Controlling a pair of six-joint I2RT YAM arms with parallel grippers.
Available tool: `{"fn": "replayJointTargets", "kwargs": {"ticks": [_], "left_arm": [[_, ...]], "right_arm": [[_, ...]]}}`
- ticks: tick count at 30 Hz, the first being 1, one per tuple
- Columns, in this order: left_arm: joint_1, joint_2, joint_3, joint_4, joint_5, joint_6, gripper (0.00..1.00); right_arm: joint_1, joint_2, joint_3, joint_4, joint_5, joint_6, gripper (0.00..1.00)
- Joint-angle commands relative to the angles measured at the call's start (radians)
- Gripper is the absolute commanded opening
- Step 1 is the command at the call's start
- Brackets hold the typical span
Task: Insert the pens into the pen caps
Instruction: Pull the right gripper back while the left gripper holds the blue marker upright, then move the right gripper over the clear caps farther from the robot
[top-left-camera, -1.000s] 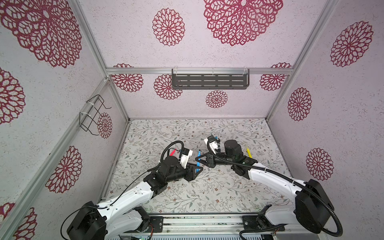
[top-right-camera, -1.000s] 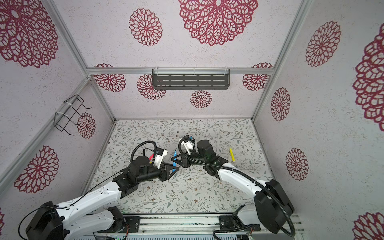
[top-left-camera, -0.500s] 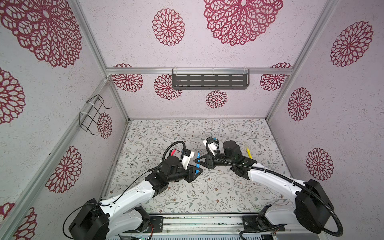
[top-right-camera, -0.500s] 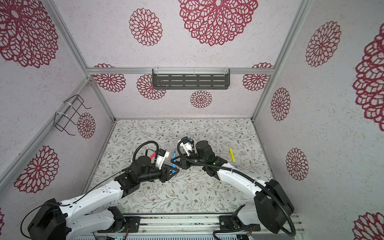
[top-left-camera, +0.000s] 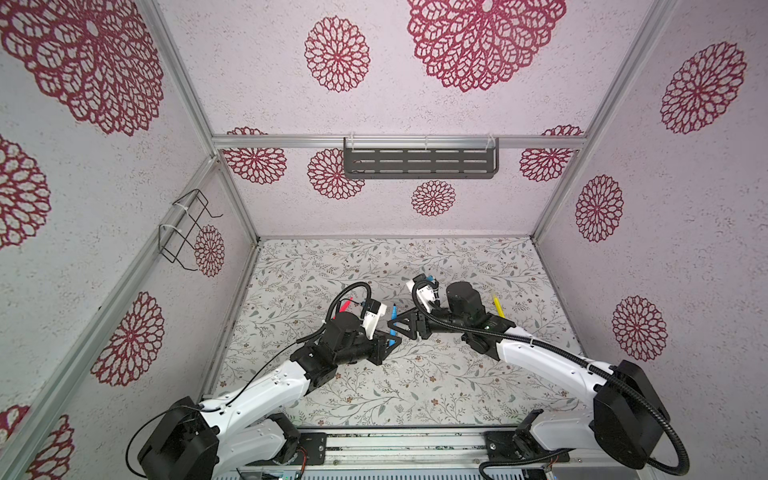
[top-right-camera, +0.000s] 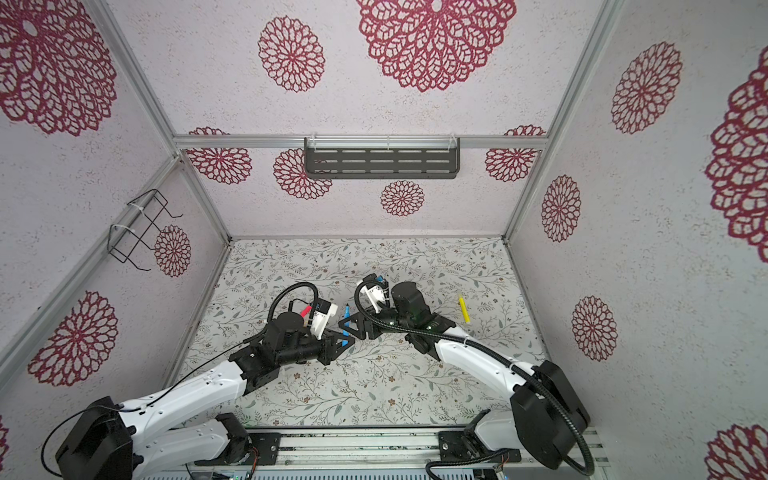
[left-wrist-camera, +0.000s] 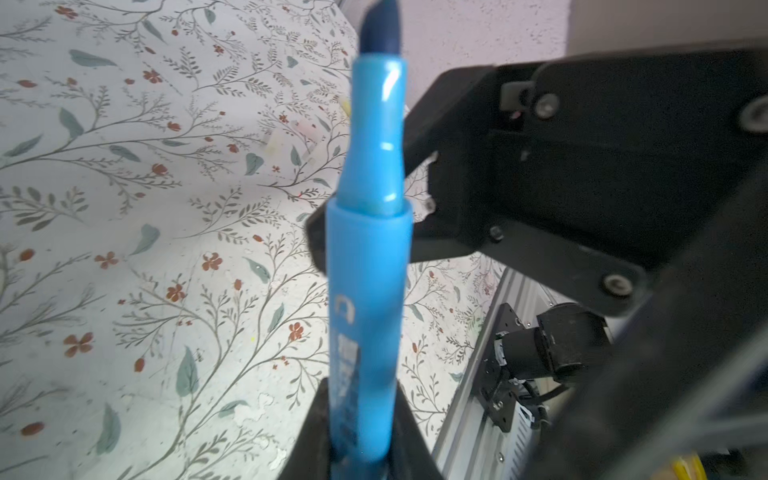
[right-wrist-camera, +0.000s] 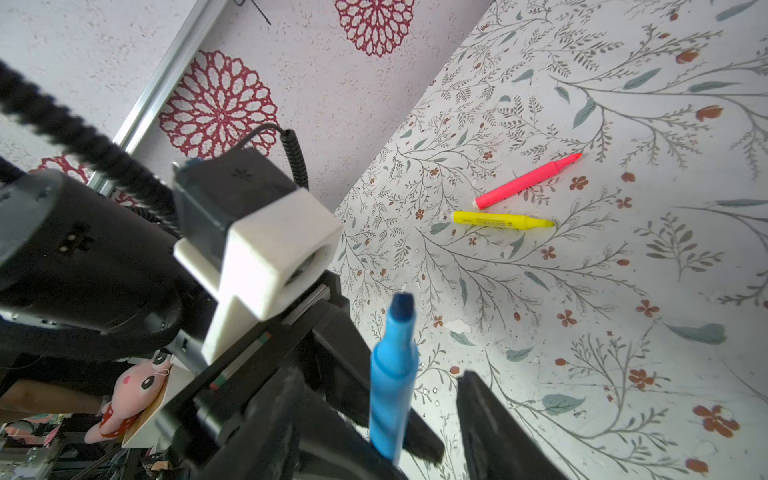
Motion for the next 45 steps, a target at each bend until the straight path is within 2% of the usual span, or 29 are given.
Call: {"fn": "replayJointTargets", "kwargs": {"ticks": [1, 3, 5, 6, 9, 13, 18, 23, 27, 29, 30, 32, 37, 45], "left_arm": [[0.021, -0.022, 0.023, -0.069, -0.062, 0.017, 0.00], [0.033, -0.032, 0.020, -0.096, -0.076, 0.022, 0.00], [0.035, -0.044, 0.021, -0.130, -0.111, 0.033, 0.00], [0.036, -0.049, 0.024, -0.149, -0.128, 0.038, 0.00], [0.035, -0.056, 0.038, -0.210, -0.174, 0.056, 0.00], [0.036, -0.058, 0.042, -0.246, -0.207, 0.058, 0.00], [0.036, -0.074, 0.022, -0.253, -0.256, 0.046, 0.00], [0.035, -0.080, 0.014, -0.252, -0.262, 0.044, 0.00], [0.036, -0.067, 0.011, -0.254, -0.260, 0.043, 0.00], [0.035, -0.060, 0.009, -0.253, -0.259, 0.038, 0.00], [0.035, -0.058, 0.008, -0.253, -0.259, 0.037, 0.00], [0.035, -0.061, 0.003, -0.249, -0.259, 0.035, 0.00], [0.035, -0.079, -0.016, -0.241, -0.263, 0.026, 0.00], [0.035, -0.113, -0.044, -0.237, -0.279, 0.021, 0.00]], "right_arm": [[0.001, -0.083, 0.040, -0.047, 0.068, -0.053, 0.69], [-0.004, -0.122, 0.047, -0.113, 0.135, -0.077, 0.72], [-0.014, -0.159, 0.051, -0.169, 0.212, -0.092, 0.80], [-0.024, -0.180, 0.053, -0.203, 0.260, -0.094, 0.99], [-0.083, -0.212, 0.073, -0.330, 0.417, -0.089, 0.99], [-0.213, -0.223, 0.070, -0.392, 0.395, -0.087, 0.99], [-0.321, -0.194, 0.124, -0.524, 0.582, -0.101, 0.99], [-0.362, -0.094, 0.198, -0.592, 0.615, -0.148, 0.98], [-0.408, 0.005, 0.233, -0.602, 0.596, -0.061, 0.92], [-0.424, 0.058, 0.252, -0.615, 0.609, 0.002, 0.86], [-0.432, 0.090, 0.269, -0.635, 0.654, 0.053, 0.81], [-0.442, 0.152, 0.305, -0.690, 0.722, 0.151, 0.78], [-0.443, 0.295, 0.384, -0.766, 0.744, 0.312, 0.78], [-0.439, 0.387, 0.431, -0.833, 0.772, 0.603, 0.78]]}}
